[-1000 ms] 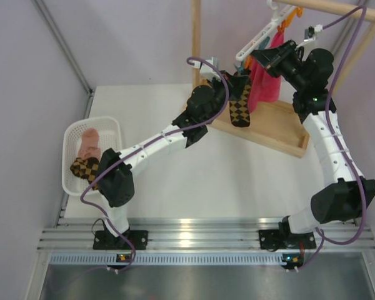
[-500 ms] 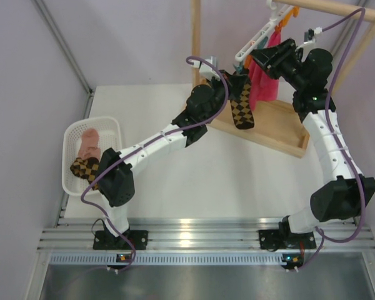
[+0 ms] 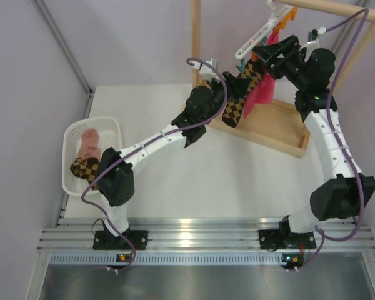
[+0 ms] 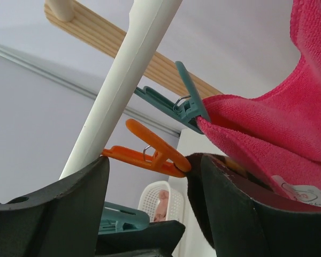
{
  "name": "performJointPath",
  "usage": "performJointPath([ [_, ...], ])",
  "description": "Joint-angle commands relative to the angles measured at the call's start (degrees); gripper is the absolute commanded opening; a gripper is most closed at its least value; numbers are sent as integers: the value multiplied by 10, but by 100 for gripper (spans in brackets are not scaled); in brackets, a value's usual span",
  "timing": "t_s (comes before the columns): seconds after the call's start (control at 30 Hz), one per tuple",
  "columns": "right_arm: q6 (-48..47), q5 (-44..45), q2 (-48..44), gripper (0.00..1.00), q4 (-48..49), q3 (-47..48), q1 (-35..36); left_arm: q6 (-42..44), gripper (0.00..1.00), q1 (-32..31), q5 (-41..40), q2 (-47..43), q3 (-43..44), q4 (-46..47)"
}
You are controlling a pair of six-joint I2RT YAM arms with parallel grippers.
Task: Clip the socks to the hanger
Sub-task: Clamp the sock onto the hanger.
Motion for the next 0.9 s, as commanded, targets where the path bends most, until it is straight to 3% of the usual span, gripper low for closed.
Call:
performJointPath([
  [0.0, -3, 9, -14, 68, 44, 0, -12, -1, 46, 0, 30, -31, -22, 36],
  [0.17, -19, 0, -33, 69, 62, -25, -21, 2, 50, 1, 58, -67, -62, 33],
  [0.4, -73, -49, -66, 68, 99, -59, -34, 99, 58, 5, 92, -131, -145, 74],
  [0.6, -149, -75, -84, 67, 102, -69, -34, 177, 61, 11, 141, -132, -138, 89],
  [0.87, -192, -118, -82, 65, 100, -57, -34, 191, 60, 18, 196, -91, -82, 95],
])
